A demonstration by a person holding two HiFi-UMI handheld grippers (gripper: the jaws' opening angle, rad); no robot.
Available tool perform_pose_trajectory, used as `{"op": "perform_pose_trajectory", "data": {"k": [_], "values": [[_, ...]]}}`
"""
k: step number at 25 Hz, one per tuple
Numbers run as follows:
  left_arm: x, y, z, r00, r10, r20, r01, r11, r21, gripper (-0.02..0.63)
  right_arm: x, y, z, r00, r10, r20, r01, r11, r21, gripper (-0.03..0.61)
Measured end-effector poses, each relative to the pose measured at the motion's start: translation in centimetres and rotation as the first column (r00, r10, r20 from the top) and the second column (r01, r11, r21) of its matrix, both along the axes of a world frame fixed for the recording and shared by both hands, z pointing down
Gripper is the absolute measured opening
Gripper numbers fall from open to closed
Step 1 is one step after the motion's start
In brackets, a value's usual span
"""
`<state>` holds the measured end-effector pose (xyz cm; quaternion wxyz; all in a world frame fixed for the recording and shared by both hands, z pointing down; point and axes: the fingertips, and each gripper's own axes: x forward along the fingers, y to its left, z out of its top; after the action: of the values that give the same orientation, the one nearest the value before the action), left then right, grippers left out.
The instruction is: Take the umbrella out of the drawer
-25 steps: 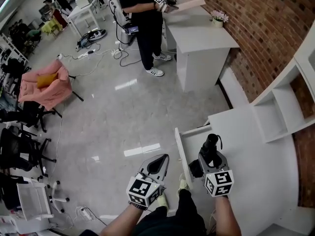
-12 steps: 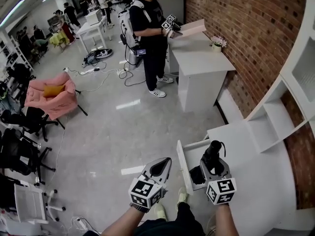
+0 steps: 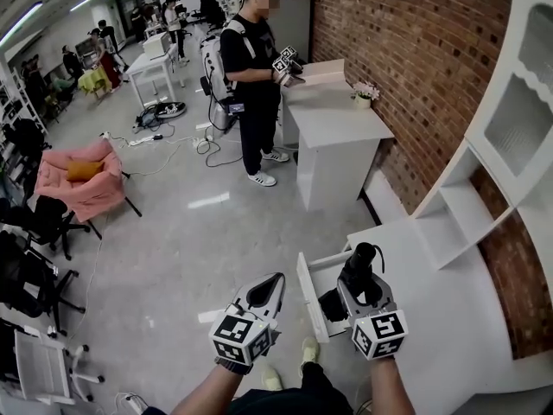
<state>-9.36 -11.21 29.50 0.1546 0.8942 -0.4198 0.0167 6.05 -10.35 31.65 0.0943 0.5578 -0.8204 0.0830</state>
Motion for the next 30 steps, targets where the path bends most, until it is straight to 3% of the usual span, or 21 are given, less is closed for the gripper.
{"op": "perform_pose_trajectory", "data": {"k": [12, 30], "values": [[-1.3, 0.8, -6.0, 0.999, -0.032, 0.019, 0.030, 0.996, 0.085, 0.006, 0.2, 1.4, -6.1, 1.000, -0.009, -0.023, 0.011, 0.994, 0.107, 0.177], [-3.3, 1.7, -9.0, 0.998, -0.061, 0.010, 0.059, 0.987, 0.149, 0.006, -0.7, 3.0, -10.3, 0.998, 0.010, -0.061, 0.002, 0.981, 0.192, 0.178]]}}
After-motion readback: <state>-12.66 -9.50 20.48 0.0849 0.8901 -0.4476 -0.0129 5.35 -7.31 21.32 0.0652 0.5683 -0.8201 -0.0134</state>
